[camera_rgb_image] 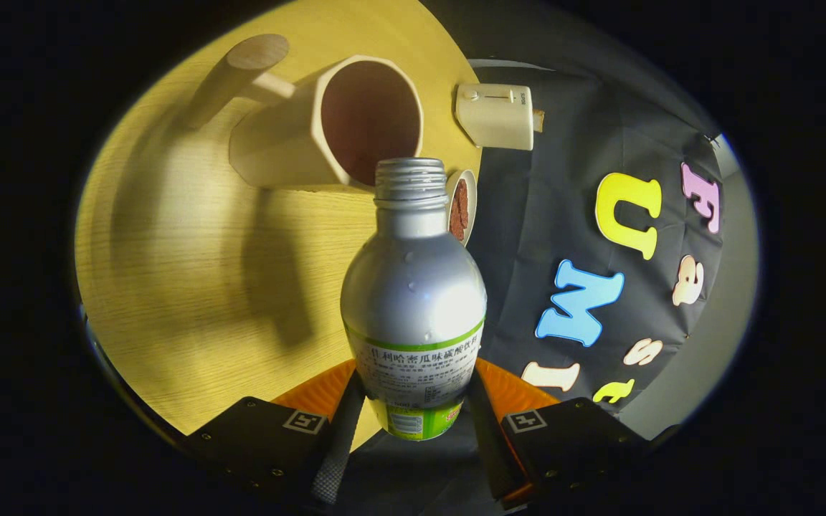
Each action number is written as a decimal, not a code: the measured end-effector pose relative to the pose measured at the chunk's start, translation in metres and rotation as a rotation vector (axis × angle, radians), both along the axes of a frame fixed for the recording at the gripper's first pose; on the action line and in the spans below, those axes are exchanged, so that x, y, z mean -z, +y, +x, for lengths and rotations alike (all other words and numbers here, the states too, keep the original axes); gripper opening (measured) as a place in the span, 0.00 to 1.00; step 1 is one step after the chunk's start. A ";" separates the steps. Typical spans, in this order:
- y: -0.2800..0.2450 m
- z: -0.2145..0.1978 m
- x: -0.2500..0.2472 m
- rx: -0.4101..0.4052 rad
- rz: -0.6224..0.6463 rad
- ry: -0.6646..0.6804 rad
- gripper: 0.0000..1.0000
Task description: Take the bottle from table, then pour the juice into the cup, finally place the bottle on the coaster
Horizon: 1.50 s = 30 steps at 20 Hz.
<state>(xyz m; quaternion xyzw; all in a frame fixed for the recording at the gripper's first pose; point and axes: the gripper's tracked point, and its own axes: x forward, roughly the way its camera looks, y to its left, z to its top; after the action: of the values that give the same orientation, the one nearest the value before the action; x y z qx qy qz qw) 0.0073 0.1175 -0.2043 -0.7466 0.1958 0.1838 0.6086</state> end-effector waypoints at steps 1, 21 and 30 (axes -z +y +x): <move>0.001 0.001 -0.001 -0.004 -0.008 0.000 0.76; 0.005 0.005 -0.013 -0.059 -0.150 0.001 0.76; 0.003 0.006 -0.019 -0.067 -0.204 0.004 0.75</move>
<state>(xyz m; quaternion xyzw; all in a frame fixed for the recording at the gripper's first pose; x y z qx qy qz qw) 0.0137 0.1205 -0.1856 -0.8103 0.1898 0.1848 0.5228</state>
